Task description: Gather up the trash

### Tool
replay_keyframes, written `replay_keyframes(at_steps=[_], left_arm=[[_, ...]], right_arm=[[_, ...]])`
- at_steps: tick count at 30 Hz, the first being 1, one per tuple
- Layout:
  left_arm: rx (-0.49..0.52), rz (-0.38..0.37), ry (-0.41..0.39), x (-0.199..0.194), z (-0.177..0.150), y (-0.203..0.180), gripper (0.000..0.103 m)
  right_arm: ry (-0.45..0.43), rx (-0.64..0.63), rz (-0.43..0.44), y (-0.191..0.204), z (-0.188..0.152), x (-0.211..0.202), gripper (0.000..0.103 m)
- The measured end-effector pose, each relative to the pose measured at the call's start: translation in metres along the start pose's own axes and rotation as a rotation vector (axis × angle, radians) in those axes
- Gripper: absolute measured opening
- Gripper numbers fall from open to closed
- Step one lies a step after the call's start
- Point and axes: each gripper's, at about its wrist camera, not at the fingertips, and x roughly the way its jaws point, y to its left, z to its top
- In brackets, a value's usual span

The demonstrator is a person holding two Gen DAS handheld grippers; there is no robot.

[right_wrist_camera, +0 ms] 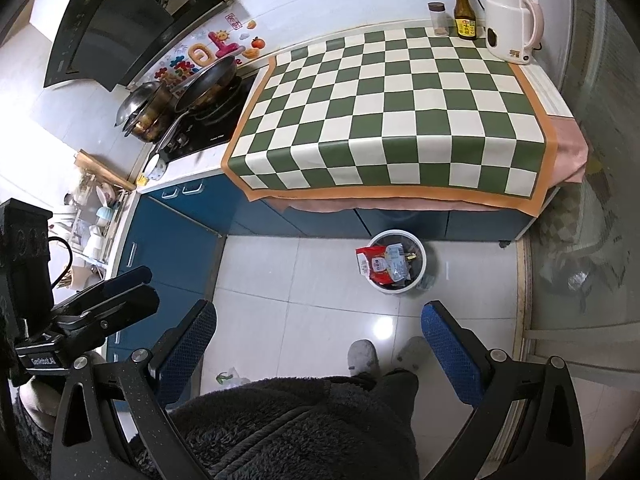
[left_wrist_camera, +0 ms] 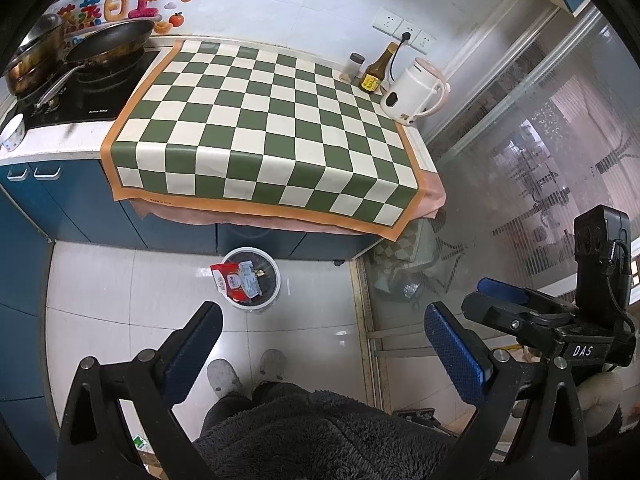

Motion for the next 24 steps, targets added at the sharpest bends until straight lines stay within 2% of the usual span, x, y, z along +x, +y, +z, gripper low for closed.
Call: replay_keyframes(at_steps=[24], left_arm=[[0.007, -0.003, -0.002, -0.0015, -0.0002, 0.0048, 0.103]], right_arm=[[-0.003, 0.001, 0.004, 0.001, 0.0021, 0.001, 0.103]])
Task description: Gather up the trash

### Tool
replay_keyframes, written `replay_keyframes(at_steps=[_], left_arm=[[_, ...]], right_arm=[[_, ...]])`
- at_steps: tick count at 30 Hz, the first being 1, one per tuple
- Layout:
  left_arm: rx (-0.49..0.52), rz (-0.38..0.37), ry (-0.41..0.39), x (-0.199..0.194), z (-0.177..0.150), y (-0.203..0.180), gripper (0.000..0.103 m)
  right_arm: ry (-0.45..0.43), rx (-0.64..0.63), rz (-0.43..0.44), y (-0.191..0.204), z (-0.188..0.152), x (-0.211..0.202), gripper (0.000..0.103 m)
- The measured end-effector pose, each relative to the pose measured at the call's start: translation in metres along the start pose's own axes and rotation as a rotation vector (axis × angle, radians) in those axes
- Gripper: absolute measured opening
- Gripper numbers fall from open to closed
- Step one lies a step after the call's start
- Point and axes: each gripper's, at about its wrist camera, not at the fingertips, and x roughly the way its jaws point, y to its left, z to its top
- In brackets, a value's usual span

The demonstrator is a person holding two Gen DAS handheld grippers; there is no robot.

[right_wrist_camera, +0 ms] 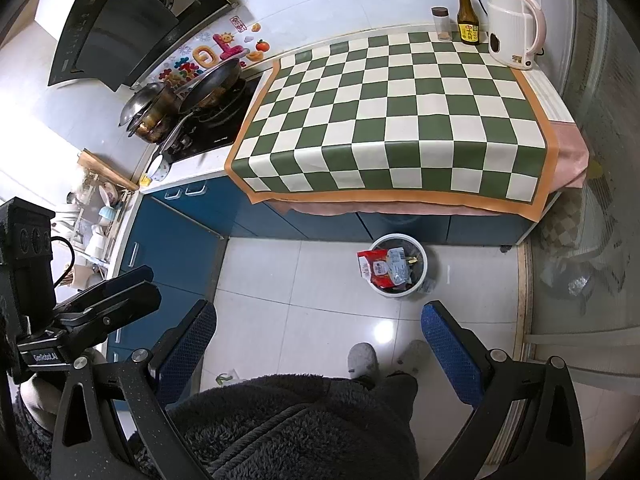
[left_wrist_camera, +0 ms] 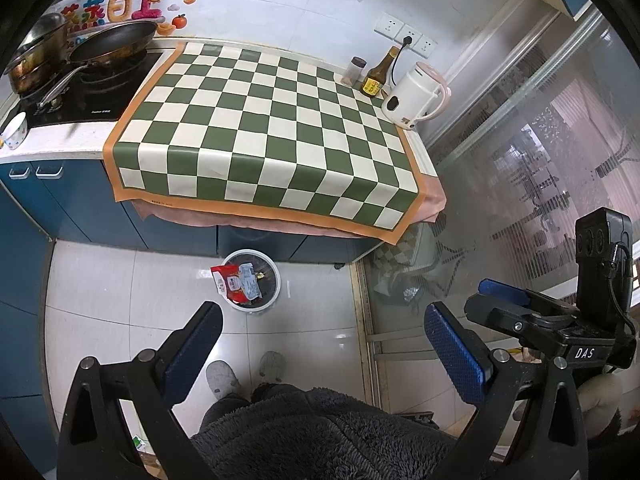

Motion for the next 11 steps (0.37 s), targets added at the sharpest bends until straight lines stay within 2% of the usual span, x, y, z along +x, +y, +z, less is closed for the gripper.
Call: replay_keyframes(at_steps=[11], left_arm=[[-0.018, -0.005, -0.02, -0.0036, 0.0055, -0.0018, 0.103]], right_arm=[[-0.002, 0.003, -0.003, 0.0041, -0.0017, 0.0011, 0.103]])
